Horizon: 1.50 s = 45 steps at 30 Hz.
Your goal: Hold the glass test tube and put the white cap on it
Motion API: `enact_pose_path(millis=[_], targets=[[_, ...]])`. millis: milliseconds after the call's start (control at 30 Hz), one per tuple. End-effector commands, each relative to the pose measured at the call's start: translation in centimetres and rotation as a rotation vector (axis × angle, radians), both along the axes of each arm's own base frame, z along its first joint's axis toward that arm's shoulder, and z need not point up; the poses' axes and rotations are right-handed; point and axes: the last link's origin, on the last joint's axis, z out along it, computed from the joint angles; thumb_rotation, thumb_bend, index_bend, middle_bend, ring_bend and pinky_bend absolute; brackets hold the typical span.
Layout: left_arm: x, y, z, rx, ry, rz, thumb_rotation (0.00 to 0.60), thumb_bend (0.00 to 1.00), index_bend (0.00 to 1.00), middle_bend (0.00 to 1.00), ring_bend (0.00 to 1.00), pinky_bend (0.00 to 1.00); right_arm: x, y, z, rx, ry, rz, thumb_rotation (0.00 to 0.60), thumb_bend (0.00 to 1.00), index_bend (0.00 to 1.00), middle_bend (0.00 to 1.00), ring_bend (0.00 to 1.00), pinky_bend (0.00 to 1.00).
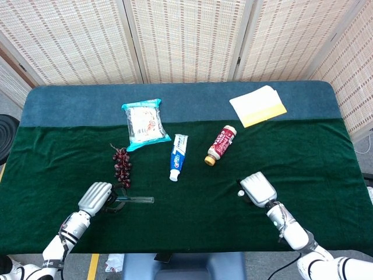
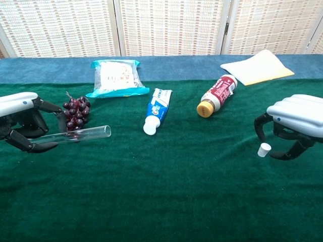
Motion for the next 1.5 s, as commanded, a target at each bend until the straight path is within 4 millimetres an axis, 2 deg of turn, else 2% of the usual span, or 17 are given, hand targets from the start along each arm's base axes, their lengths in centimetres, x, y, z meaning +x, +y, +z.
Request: enact_pose_path(millis=[33, 867, 1167, 1367, 1500], targets=[[0.0, 0.0, 0.0, 0.000, 0.001, 0.001, 0.600, 0.58, 0.68, 1.00, 0.97, 0.96, 0.1, 0.0, -0.1, 0.004, 0.004, 0.000, 0.552, 0.35, 0.48, 0.96, 1.00, 1.00], [-0.3, 0.1, 0.0, 0.000, 0.005, 0.009, 0.600, 0.58, 0.68, 1.00, 0.97, 0.96, 0.4, 0.0, -0.3, 0.020, 0.017, -0.010, 0.551, 0.41, 0.50, 0.96, 1.00, 1.00], [-0.5, 0.2, 0.1, 0.004, 0.004, 0.014, 0.600, 0.58, 0.68, 1.00, 0.97, 0.96, 0.6, -0.1, -0.3, 0.022, 0.011, -0.023, 0.560, 0.46, 0.62, 0.99, 1.00, 1.00], [-0.2, 0.4, 0.3, 0.014, -0.035, 0.023, 0.600, 0.58, 0.68, 1.00, 0.97, 0.96, 2.5, 0.2, 1.7, 0.023, -0.106, -0.039, 0.567, 0.54, 0.68, 1.00, 1.00, 1.00], [0.5, 0.6, 0.3, 0.013, -0.082, 0.022, 0.600, 0.58, 0.69, 1.00, 0.97, 0.96, 5.1, 0.6, 4.1, 0.036, -0.240, -0.030, 0.570, 0.58, 0.71, 1.00, 1.00, 1.00]])
